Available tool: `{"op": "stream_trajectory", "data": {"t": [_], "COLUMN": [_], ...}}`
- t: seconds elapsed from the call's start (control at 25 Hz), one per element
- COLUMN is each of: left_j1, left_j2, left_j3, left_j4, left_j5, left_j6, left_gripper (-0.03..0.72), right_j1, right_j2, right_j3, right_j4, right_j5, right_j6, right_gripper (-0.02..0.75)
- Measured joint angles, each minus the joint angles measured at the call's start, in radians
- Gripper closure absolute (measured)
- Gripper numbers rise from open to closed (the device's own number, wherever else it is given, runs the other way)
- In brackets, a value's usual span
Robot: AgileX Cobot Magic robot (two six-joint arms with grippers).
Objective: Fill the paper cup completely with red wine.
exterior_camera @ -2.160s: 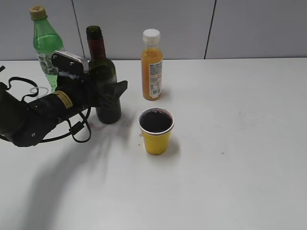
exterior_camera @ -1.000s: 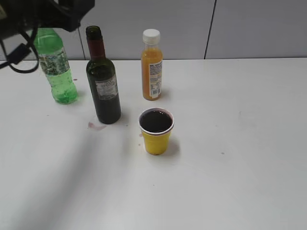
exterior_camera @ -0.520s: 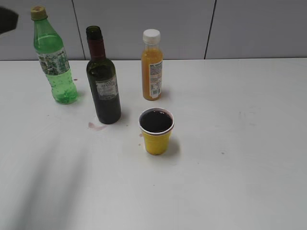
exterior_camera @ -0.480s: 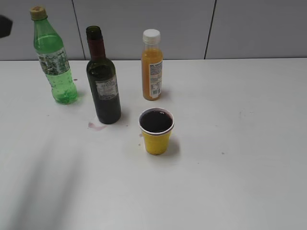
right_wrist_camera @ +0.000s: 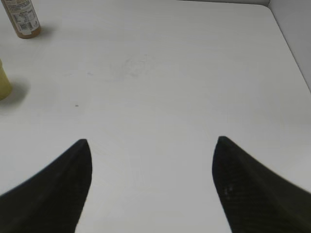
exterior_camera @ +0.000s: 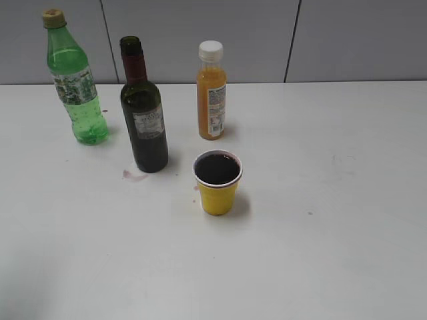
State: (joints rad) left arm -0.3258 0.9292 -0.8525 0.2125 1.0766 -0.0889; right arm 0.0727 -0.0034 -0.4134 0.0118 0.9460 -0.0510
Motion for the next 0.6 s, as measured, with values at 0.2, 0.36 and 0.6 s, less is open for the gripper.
{"op": "stream_trajectory", "data": {"t": [0.2,0.36,0.6], "left_j1": [0.0,0.0,0.0], "left_j2": [-0.063,-0.129,-0.351], "left_j3": [0.095,0.164,0.243], "left_j4": [0.044,0.034,-0.01], "left_j5": [0.05,0.104,0.099], "left_j6": [-0.095,-0.114,-0.112], "left_gripper": [0.096,0.096,0.096], "right_j1": [0.0,0.0,0.0], "right_j2": [0.0,0.0,0.0], "right_j3": [0.0,0.0,0.0], "right_j4": [0.0,0.0,0.0], "right_j5": [0.0,0.0,0.0], "right_j6": [0.001,0.001,0.0], "right_gripper": [0.152,0.152,0.153]}}
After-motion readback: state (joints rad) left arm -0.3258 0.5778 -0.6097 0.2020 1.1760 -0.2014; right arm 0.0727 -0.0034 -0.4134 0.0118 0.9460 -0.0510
